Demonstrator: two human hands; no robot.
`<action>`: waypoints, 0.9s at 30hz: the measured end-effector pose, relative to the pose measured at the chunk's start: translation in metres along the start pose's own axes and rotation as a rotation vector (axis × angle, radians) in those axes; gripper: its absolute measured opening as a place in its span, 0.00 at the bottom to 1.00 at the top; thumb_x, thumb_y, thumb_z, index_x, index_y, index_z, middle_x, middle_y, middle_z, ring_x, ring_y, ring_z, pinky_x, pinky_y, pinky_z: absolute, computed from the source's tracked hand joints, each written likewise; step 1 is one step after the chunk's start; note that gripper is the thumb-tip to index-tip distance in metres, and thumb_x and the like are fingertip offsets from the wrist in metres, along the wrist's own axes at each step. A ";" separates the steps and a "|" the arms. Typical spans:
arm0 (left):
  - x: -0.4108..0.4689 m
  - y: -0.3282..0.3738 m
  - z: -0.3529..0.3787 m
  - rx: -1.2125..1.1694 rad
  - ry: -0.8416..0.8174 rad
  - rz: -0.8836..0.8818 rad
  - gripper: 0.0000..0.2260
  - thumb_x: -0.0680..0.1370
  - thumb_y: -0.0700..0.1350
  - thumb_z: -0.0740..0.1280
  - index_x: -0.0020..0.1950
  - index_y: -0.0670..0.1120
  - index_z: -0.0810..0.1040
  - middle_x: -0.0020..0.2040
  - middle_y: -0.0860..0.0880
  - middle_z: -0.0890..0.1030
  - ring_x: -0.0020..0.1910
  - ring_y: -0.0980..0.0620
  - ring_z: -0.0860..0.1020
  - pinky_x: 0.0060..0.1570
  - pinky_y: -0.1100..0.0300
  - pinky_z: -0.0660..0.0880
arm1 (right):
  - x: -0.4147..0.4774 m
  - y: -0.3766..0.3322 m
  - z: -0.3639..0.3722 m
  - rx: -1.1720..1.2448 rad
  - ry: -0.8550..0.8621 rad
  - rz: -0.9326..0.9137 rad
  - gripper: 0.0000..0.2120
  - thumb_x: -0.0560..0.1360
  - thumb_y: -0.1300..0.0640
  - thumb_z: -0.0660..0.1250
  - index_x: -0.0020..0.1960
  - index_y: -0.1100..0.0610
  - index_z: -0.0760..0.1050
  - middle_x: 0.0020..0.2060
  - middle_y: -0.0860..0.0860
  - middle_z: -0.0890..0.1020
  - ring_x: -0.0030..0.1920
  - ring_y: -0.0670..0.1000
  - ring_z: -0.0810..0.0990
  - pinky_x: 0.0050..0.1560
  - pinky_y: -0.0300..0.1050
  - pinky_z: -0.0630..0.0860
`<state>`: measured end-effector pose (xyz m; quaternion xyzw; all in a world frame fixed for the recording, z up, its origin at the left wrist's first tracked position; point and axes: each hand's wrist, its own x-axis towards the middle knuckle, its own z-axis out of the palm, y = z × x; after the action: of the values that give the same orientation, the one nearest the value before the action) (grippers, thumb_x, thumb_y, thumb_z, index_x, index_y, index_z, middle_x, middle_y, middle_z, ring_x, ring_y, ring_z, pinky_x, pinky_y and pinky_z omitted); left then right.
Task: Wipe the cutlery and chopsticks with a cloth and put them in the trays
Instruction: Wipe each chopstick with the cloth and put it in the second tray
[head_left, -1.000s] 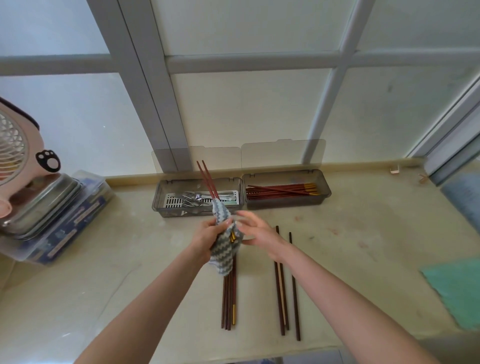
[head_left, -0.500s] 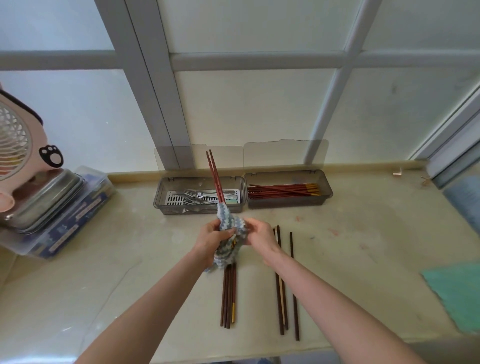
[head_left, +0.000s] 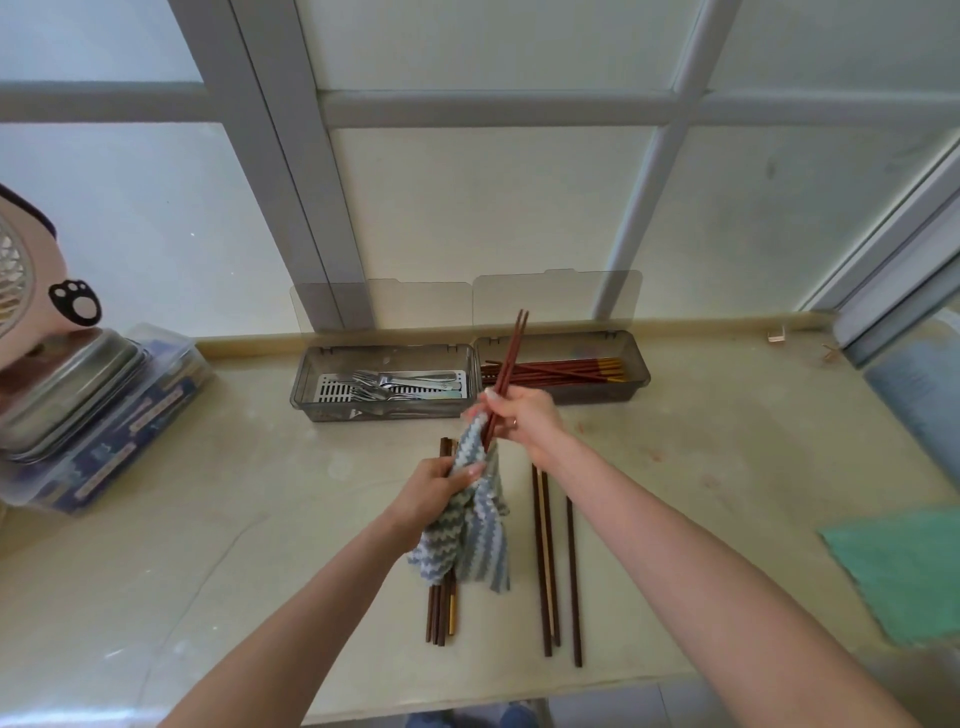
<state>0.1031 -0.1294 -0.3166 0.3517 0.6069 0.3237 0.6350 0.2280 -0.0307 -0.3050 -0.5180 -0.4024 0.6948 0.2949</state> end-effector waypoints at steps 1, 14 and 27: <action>0.002 0.003 0.000 -0.013 0.030 0.010 0.14 0.77 0.46 0.65 0.54 0.35 0.76 0.46 0.41 0.82 0.43 0.45 0.81 0.41 0.59 0.79 | 0.003 -0.008 -0.001 0.036 0.035 -0.022 0.09 0.77 0.62 0.64 0.55 0.65 0.76 0.43 0.57 0.85 0.45 0.53 0.85 0.52 0.50 0.80; -0.016 -0.013 -0.001 -0.212 0.182 -0.044 0.10 0.75 0.46 0.68 0.48 0.39 0.77 0.48 0.38 0.82 0.46 0.42 0.82 0.45 0.54 0.78 | 0.079 -0.035 -0.079 -1.176 0.411 -0.555 0.09 0.80 0.58 0.60 0.55 0.57 0.78 0.49 0.54 0.82 0.49 0.54 0.80 0.47 0.46 0.76; -0.023 -0.015 -0.005 -0.333 0.302 -0.060 0.12 0.76 0.44 0.66 0.55 0.37 0.77 0.50 0.39 0.82 0.49 0.43 0.81 0.45 0.56 0.78 | 0.120 0.014 -0.108 -1.482 0.230 -0.234 0.28 0.80 0.38 0.45 0.67 0.53 0.73 0.66 0.55 0.72 0.66 0.59 0.68 0.67 0.57 0.62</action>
<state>0.0970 -0.1570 -0.3166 0.1714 0.6434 0.4493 0.5957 0.2968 0.0891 -0.3901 -0.6040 -0.7828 0.1486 -0.0183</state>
